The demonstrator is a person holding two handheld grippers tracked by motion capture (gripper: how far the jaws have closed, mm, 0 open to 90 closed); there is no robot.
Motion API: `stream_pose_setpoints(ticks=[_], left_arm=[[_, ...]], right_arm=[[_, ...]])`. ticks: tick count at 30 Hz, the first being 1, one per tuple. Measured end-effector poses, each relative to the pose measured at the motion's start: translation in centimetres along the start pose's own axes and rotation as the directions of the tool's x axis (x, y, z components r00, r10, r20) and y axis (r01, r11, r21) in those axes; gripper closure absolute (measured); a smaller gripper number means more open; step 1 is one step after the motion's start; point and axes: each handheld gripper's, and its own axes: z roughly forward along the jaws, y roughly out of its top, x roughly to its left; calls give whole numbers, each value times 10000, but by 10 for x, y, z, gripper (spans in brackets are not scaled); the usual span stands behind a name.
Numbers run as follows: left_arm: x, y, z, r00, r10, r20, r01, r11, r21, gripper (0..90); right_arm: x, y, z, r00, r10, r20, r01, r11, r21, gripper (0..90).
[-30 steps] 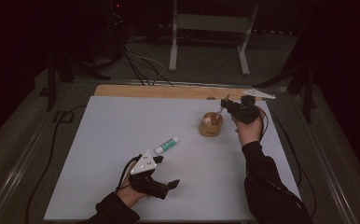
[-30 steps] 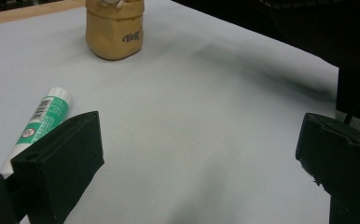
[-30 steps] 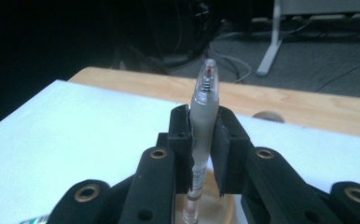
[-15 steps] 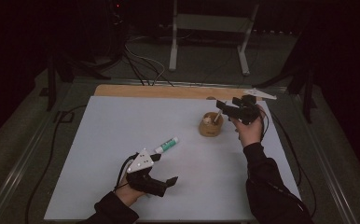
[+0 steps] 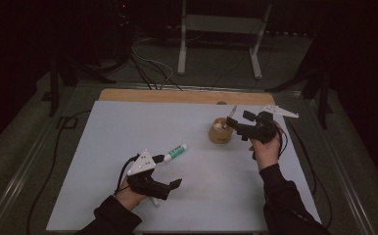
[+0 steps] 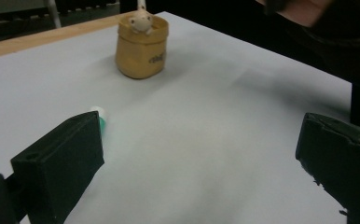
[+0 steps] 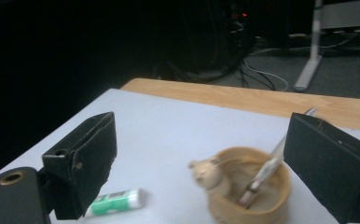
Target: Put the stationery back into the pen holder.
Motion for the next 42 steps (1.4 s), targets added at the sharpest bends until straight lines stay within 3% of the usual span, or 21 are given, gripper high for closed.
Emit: stream_pose_setpoints(ticks=[7,15,19,28,29,35,39,42], left_arm=[[19,2,2,10000,77,-36,-76,9997,229,15],[40,1,9,9994,142,-317,-126,9987,501,15],[50,-3,15,9989,324,-348,-304,9980,559,15],[63,-7,30,9993,-11,-377,61,9909,1345,41],[64,-7,33,9981,241,-572,-144,9862,1648,52],[71,-8,45,9962,257,-827,-47,9695,2452,73],[76,-9,49,9941,245,-1052,47,9634,2682,159],[79,-10,53,9931,315,-1126,43,9526,3042,166]], right_arm=[[26,-10,-11,9969,-274,-733,275,9996,5,94],[53,-16,-21,9857,-313,-1658,302,9995,-95,95],[60,-18,-24,9811,-347,-1906,329,9994,-124,95],[70,-24,-29,9729,-319,-2291,296,9995,-136,97],[71,-25,-30,9719,-348,-2329,330,9994,-114,97],[71,-27,-30,9714,-307,-2355,298,9995,-71,97],[72,-28,-30,9702,-285,-2405,287,9996,-28,97],[72,-28,-30,9696,-298,-2428,306,9995,-6,97]])
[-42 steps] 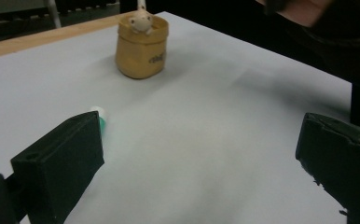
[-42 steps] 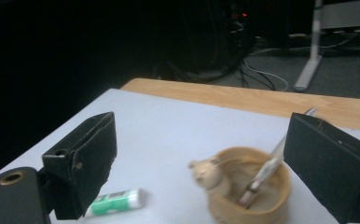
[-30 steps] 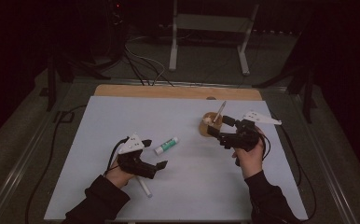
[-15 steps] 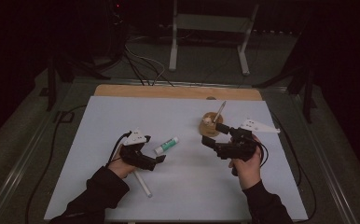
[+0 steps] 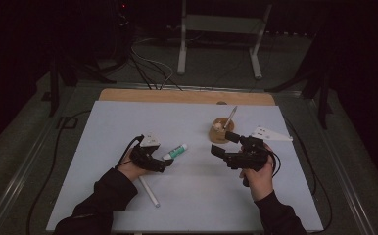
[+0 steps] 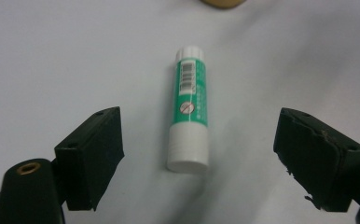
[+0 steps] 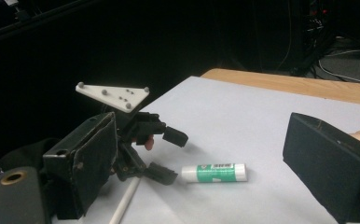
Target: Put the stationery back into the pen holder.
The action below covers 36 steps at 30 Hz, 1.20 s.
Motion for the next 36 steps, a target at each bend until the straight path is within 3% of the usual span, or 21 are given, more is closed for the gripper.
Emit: stream_pose_setpoints(ticks=[4,20,28,36], left_arm=[[0,1,4,9999,103,-21,-102,9995,310,183],[-3,4,22,9966,775,-281,-723,9856,1528,491],[-2,3,28,9969,776,-153,-743,9854,1533,643],[-3,4,29,9965,818,-143,-787,9851,1529,664]], right_arm=[[-1,0,0,10000,65,-31,-65,10000,2,97],[-1,-2,0,9998,149,-92,-149,9999,21,98],[-2,-3,-1,9998,172,-99,-172,9998,37,98],[-1,-4,0,9997,196,-130,-196,9998,62,98]])
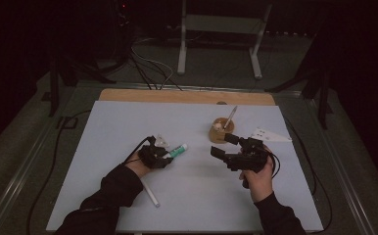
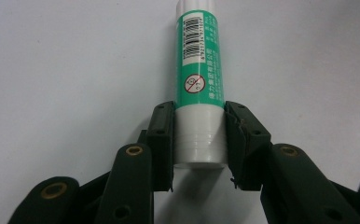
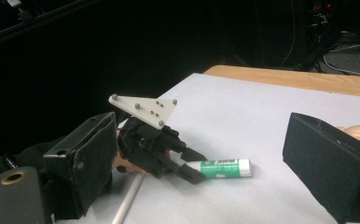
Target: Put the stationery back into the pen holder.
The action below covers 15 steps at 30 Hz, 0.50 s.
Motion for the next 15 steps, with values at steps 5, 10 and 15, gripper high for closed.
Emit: stream_pose_setpoints(ticks=[5,10,15], left_arm=[[-2,0,-1,9998,-77,197,78,10000,-55,666],[-6,2,-7,9992,-1,395,5,10000,-95,666],[-10,7,-14,9981,203,575,-199,9998,-73,666]], right_arm=[[-1,-1,1,10000,-16,30,16,10000,-6,98],[-3,-3,-1,9992,-306,247,311,9994,-173,143],[-1,-5,2,9937,-1087,257,1091,9940,-124,139]])
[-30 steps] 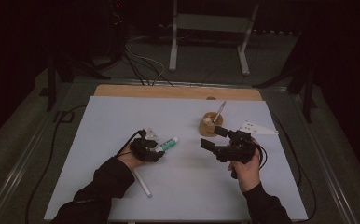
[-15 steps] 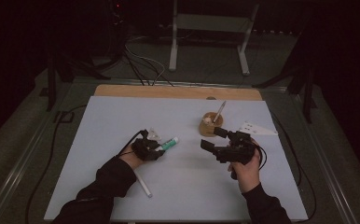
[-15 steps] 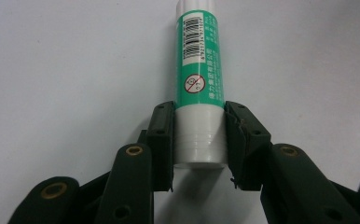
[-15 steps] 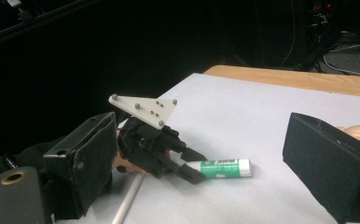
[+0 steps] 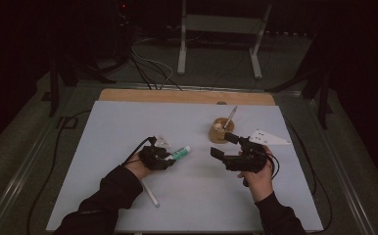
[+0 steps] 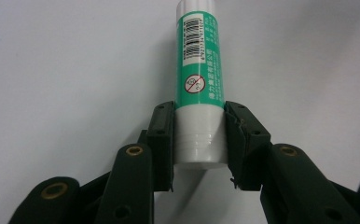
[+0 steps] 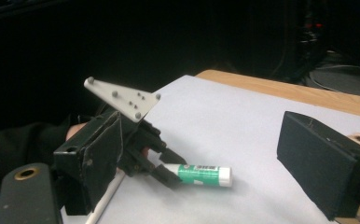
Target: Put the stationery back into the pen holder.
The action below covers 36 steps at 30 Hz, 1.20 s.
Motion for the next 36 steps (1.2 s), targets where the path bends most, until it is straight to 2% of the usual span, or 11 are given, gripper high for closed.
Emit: stream_pose_setpoints(ticks=[6,7,13,17,19,24,25,31,34,35,36], left_arm=[[-9,7,-13,9993,210,319,-208,9997,-84,666],[-11,9,-15,9986,286,438,-281,9995,-118,665],[-21,13,-25,9961,633,616,-625,9979,-145,665],[-27,17,-29,9945,772,707,-765,9970,-132,665],[-29,18,-31,9932,895,745,-890,9960,-101,665],[-34,21,-34,9905,1023,917,-1025,9947,-29,665],[-36,22,-34,9897,1089,927,-1095,9940,18,665],[-41,25,-34,9866,1199,1105,-1210,9927,29,665],[-43,26,-34,9865,1181,1132,-1184,9930,-44,665],[-43,27,-34,9862,1246,1093,-1254,9921,9,665],[-44,27,-34,9861,1243,1099,-1250,9922,-2,665]], right_arm=[[3,-2,3,9974,-430,-571,428,9991,-37,31],[5,-3,3,9962,-642,-592,656,9976,211,19],[5,-6,5,9930,-659,-984,738,9942,786,20],[5,-7,7,9878,-1019,-1174,1177,9836,1367,20],[8,-9,9,9843,-1404,-1071,1566,9744,1614,19],[15,-15,11,9624,-2539,-970,2697,9360,2263,0],[15,-15,11,9598,-2639,-962,2793,9326,2285,0],[19,-21,12,9247,-3699,-896,3802,8868,2627,0],[23,-26,13,8946,-4434,-561,4402,8524,2822,0],[23,-27,14,8899,-4530,-524,4476,8455,2912,0],[24,-28,15,8777,-4768,-473,4673,8300,3046,0]])
